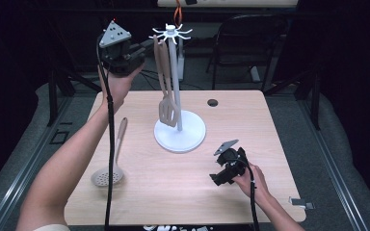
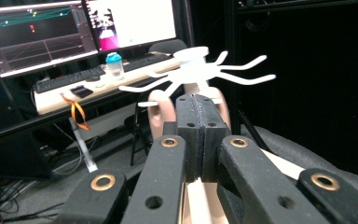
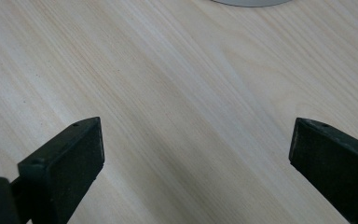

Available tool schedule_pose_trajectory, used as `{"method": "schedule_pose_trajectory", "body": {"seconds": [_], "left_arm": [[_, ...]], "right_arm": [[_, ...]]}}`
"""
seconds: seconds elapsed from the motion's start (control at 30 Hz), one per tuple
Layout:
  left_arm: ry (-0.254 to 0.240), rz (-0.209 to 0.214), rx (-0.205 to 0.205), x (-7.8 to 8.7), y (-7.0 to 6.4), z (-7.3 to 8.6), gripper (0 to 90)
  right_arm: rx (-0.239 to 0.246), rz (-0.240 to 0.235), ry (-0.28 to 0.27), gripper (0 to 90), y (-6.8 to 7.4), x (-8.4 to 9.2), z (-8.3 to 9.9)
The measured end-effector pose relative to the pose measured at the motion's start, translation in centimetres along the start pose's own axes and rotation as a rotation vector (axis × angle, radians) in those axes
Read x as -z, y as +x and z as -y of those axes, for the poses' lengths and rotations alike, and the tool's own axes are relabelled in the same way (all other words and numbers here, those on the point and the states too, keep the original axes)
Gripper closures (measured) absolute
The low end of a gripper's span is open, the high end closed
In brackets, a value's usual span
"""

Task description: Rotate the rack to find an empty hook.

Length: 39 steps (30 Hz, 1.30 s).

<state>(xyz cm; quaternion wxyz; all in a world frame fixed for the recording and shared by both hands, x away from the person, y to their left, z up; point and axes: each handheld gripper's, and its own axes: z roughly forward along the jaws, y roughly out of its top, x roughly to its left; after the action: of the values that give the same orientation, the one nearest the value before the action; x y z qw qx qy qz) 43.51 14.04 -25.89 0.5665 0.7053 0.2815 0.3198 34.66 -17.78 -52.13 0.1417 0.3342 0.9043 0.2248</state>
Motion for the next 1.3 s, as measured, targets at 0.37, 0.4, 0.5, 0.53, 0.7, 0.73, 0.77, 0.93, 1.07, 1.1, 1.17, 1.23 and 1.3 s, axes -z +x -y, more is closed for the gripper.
{"method": "schedule_pose_trajectory", "body": {"seconds": [0.37,0.4,0.5,0.53,0.7,0.73,0.77,0.93,1.07,1.1,1.17,1.23,1.3], "left_arm": [[0.006,0.036,-0.030,-0.7,-1.4,-0.5,89.9],[0.011,0.032,-0.030,-0.8,-1.4,-0.5,89.9],[0.018,0.026,-0.018,-1.2,-1.1,-0.5,89.9],[0.018,0.023,-0.016,-1.3,-1.0,-0.5,89.9],[0.021,0.013,-0.023,-1.4,-0.9,-0.4,89.9],[0.022,0.011,-0.021,-1.4,-0.9,-0.4,89.9],[0.023,0.009,-0.020,-1.4,-0.8,-0.4,89.9],[0.025,0.001,-0.013,-1.5,-0.5,-0.3,89.9],[0.025,-0.004,-0.008,-1.5,-0.3,-0.2,89.9],[0.026,-0.007,-0.009,-1.5,-0.2,-0.2,89.9],[0.027,-0.011,-0.006,-1.6,-0.1,-0.2,89.9],[0.030,-0.016,-0.004,-1.6,0.1,-0.2,89.9],[0.032,-0.020,-0.001,-1.7,0.3,-0.2,89.9]], "right_arm": [[0.005,-0.002,0.006,2.9,0.0,0.0,0.0],[0.005,-0.002,0.006,3.0,0.0,0.0,0.0],[0.000,-0.002,0.001,3.0,0.0,-0.1,0.0],[0.000,-0.001,0.001,3.0,0.0,0.0,0.0],[0.001,-0.001,0.001,3.0,0.0,-0.1,0.0],[0.001,-0.002,0.000,3.0,0.0,-0.1,0.0],[0.002,-0.001,0.001,3.0,0.0,-0.1,0.0],[0.002,-0.001,0.001,3.0,0.0,-0.1,0.0],[0.002,-0.001,0.002,3.0,0.0,-0.1,0.0],[-0.013,-0.004,-0.014,3.0,0.1,-0.2,0.1],[-0.013,-0.005,-0.014,3.1,0.1,-0.3,0.1],[0.002,-0.003,0.005,3.0,0.0,-0.1,0.0],[-0.001,-0.002,0.001,3.1,0.1,-0.2,0.0]]}}
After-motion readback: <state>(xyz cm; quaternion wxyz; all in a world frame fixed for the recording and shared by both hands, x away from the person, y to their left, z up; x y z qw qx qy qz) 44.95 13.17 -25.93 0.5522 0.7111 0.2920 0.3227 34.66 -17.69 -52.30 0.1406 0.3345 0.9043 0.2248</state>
